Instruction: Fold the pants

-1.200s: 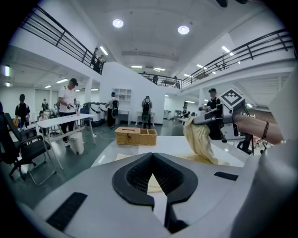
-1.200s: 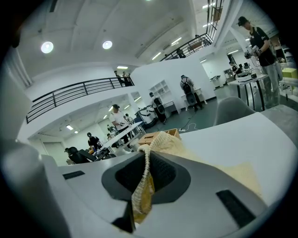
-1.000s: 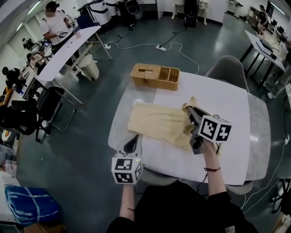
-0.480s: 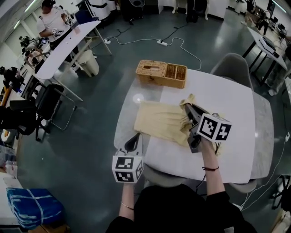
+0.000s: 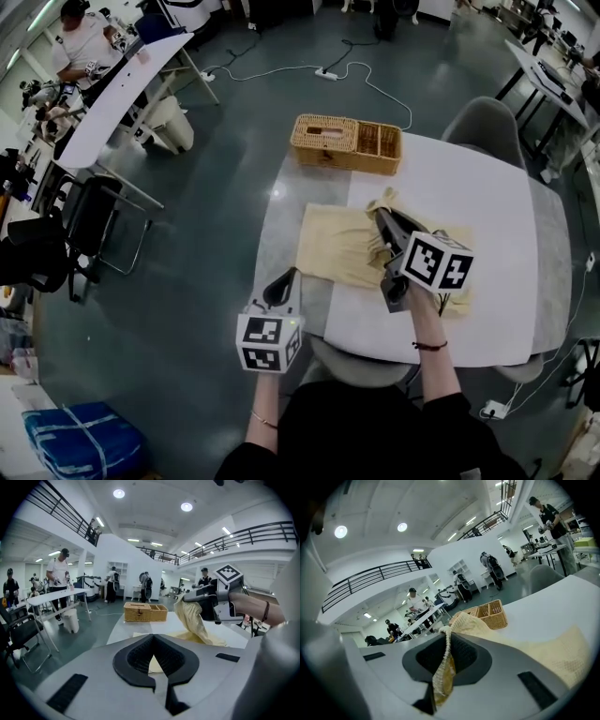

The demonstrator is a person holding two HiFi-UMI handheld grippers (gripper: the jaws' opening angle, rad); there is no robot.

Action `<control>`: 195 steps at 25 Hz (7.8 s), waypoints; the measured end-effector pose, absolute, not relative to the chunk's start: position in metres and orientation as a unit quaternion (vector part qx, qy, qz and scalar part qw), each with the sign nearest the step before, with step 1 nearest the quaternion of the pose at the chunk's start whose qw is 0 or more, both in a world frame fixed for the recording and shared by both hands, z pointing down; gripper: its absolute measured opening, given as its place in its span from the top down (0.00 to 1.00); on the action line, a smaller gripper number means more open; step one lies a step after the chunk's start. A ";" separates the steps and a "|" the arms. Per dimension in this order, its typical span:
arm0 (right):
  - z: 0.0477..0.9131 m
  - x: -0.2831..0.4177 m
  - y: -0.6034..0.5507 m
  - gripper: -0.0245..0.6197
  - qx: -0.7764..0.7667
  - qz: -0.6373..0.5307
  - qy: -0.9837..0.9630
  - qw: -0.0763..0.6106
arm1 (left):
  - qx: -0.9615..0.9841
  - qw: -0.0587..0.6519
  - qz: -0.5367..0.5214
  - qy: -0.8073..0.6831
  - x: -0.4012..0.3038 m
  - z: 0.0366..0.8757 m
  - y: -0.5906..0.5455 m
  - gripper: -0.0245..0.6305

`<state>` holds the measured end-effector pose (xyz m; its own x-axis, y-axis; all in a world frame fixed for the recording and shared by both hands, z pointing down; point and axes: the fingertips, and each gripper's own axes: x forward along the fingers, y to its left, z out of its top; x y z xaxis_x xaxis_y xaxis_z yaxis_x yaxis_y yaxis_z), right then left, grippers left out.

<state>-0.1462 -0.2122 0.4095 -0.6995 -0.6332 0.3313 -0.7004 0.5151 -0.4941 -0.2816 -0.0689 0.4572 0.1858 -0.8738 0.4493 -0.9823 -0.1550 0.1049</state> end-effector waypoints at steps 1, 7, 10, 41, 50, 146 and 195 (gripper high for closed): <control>0.411 -0.151 -0.213 0.91 0.385 0.308 -0.868 0.055 | 0.748 0.192 0.144 -0.619 -0.286 0.460 -0.070 0.95; 0.434 -0.176 -0.218 0.91 0.395 0.314 -0.860 0.072 | 0.758 0.210 0.149 -0.600 -0.297 0.477 -0.074 0.95; 0.447 -0.187 -0.221 0.91 0.404 0.312 -0.855 0.091 | 0.761 0.217 0.150 -0.593 -0.300 0.484 -0.077 0.95; 0.580 -0.247 -0.223 0.91 0.437 0.329 -0.791 0.273 | 0.746 0.285 0.127 -0.589 -0.324 0.539 -0.083 0.95; 0.598 -0.255 -0.216 0.91 0.437 0.325 -0.781 0.305 | 0.741 0.291 0.124 -0.592 -0.328 0.542 -0.080 0.95; 0.588 0.151 -0.226 0.74 0.547 0.366 -0.735 0.163 | 0.814 0.267 0.194 -0.477 -0.056 0.535 -0.146 0.95; 0.581 0.139 -0.223 0.92 0.509 0.405 -0.745 0.150 | 0.786 0.255 0.186 -0.531 -0.077 0.524 -0.118 0.95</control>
